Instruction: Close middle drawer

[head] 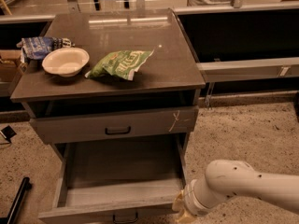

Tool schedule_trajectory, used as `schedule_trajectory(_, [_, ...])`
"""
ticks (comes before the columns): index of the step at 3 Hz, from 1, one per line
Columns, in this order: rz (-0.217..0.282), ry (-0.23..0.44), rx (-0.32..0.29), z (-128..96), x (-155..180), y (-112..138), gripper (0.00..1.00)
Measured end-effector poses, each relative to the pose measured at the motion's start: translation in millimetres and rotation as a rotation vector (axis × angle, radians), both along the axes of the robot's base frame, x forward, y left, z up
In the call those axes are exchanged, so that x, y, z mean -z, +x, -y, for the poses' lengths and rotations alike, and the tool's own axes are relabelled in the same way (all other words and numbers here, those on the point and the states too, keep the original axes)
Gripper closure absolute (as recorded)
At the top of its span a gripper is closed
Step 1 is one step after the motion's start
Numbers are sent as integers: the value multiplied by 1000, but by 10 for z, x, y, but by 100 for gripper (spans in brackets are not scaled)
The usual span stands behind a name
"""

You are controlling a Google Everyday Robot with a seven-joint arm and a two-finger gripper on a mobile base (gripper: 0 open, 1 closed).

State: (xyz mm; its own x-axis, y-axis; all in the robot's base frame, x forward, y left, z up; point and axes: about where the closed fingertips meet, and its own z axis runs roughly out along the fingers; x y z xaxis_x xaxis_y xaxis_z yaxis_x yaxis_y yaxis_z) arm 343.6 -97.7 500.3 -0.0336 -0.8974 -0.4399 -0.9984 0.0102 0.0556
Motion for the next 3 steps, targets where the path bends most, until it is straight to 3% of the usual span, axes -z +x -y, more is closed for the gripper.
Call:
schedule_trajectory(1, [0,0,0,-7,9,1,88])
schedule_trajectory(2, [6,9,-13,-88,201,-27,100])
schedule_trajectory(3, [16,6,-32,-190,577,-72,100])
